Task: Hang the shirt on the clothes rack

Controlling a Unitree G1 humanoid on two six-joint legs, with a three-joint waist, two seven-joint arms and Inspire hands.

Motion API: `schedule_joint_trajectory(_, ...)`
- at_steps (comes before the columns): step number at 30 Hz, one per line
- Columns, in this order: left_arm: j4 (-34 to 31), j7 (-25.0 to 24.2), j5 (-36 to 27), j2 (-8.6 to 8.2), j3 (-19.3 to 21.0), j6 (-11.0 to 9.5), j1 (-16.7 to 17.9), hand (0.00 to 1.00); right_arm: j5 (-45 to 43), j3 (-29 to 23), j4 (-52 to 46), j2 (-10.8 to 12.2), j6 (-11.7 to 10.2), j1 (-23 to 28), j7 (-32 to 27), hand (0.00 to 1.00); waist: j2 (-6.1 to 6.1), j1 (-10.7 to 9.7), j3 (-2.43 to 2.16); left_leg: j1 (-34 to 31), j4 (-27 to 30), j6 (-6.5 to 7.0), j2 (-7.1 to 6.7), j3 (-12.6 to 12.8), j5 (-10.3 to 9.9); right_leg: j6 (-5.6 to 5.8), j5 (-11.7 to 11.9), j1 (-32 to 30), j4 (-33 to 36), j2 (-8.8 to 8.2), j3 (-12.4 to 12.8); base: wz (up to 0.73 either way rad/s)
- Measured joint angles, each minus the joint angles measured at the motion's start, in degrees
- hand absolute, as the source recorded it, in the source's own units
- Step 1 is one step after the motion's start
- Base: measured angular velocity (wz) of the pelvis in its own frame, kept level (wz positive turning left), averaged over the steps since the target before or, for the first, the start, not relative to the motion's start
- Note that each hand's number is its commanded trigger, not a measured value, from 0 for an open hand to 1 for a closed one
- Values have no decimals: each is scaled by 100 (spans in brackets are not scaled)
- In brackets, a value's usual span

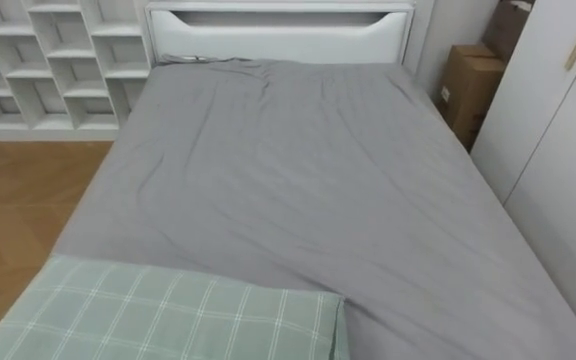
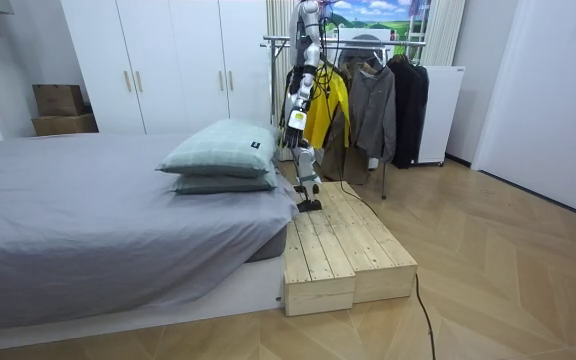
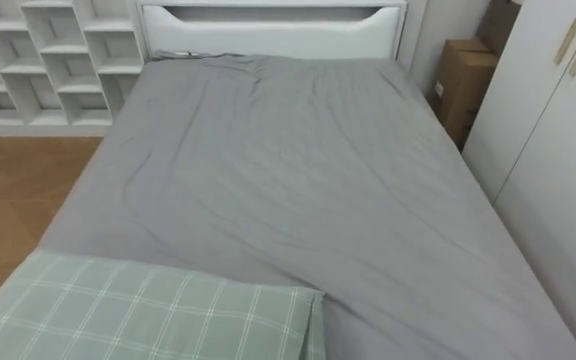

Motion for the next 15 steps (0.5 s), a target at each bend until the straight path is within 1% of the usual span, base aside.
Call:
schedule_joint_trajectory(4,-2,0,0,2,-107,2,45,0,1,52,-3,-21,-46,-3,0,0,36,-4,24,-12,22,0,0,-4,0,0,0,0,0,0,4,0)
schedule_joint_trajectory(8,-2,1,0,0,-152,2,53,0,1,64,-7,-34,-73,-5,20,0,56,-7,38,-23,34,0,0,-9,0,0,0,0,0,1,2,0)
schedule_joint_trajectory(15,-9,3,0,0,-168,3,52,0,4,65,-7,-41,-102,-5,77,0,58,-8,40,-27,37,0,-1,-12,0,2,-1,-1,0,1,1,0)
